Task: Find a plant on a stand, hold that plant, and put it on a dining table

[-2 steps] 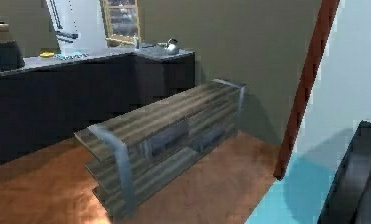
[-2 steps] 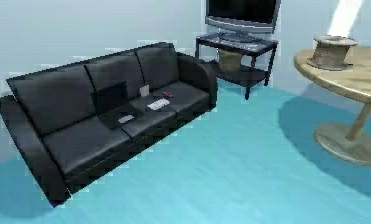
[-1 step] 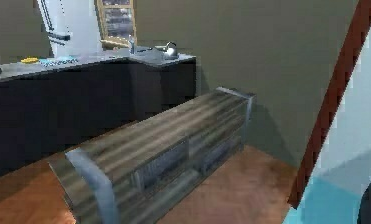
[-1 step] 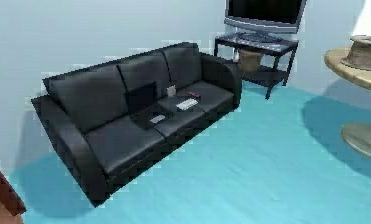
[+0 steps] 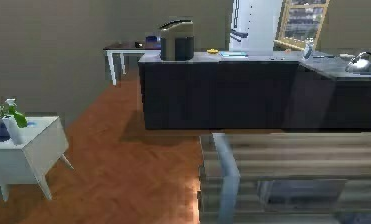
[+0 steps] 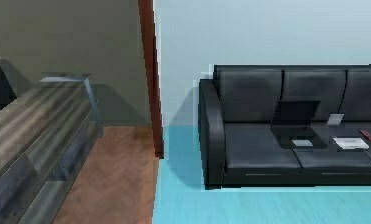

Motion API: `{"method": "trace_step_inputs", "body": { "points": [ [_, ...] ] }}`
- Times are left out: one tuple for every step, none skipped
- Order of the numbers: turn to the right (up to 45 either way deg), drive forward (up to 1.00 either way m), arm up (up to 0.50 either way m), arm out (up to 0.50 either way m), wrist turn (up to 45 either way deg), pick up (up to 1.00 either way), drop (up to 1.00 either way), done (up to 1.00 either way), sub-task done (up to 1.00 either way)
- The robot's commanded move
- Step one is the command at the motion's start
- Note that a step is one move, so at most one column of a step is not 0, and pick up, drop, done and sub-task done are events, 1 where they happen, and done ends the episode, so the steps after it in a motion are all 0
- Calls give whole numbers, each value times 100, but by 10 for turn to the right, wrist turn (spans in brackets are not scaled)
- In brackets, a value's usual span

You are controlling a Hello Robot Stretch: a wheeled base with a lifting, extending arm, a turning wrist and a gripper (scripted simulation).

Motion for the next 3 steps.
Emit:
{"method": "trace_step_inputs", "body": {
  "points": [
    [-180,0,0,0,0,0,0,0,0],
    [0,90,0,0,0,0,0,0,0],
    [-450,0,0,0,0,0,0,0,0]
  ]
}}
